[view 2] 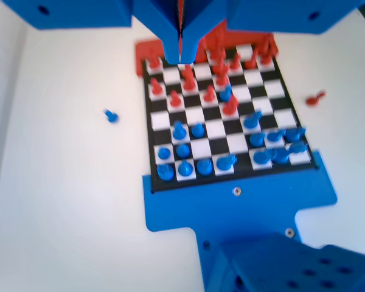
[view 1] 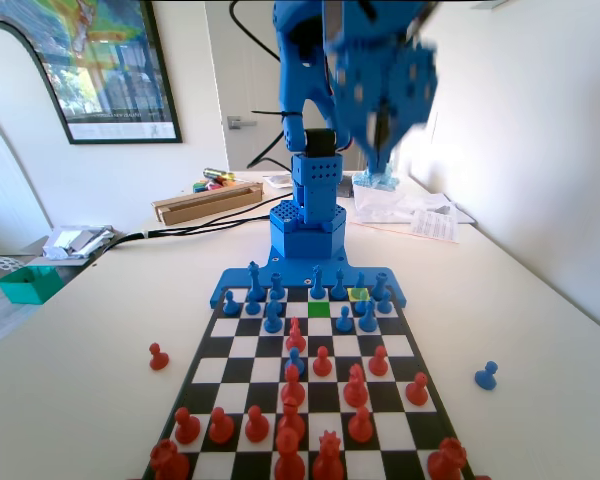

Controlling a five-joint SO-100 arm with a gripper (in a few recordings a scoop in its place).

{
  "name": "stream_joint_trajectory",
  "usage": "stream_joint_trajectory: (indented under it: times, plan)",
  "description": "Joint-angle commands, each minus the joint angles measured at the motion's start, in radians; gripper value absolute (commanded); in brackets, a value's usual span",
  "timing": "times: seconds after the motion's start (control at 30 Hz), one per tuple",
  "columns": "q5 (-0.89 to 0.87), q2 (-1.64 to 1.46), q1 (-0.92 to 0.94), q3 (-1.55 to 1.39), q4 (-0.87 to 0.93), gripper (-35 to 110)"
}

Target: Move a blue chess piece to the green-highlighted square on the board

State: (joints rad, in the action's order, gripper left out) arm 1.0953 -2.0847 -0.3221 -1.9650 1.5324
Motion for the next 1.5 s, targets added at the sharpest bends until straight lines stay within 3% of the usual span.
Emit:
stream_joint_trajectory:
  times: [0.0, 0.47, 1.47]
  plan:
    - [-0.029, 0.052, -0.055, -0.066, -0.098, 1]
    - [-0.028, 0.202, -0.121, -0.364, -0.437, 5]
    - [0.041, 0.256, -0.109, -0.492, -0.546, 12]
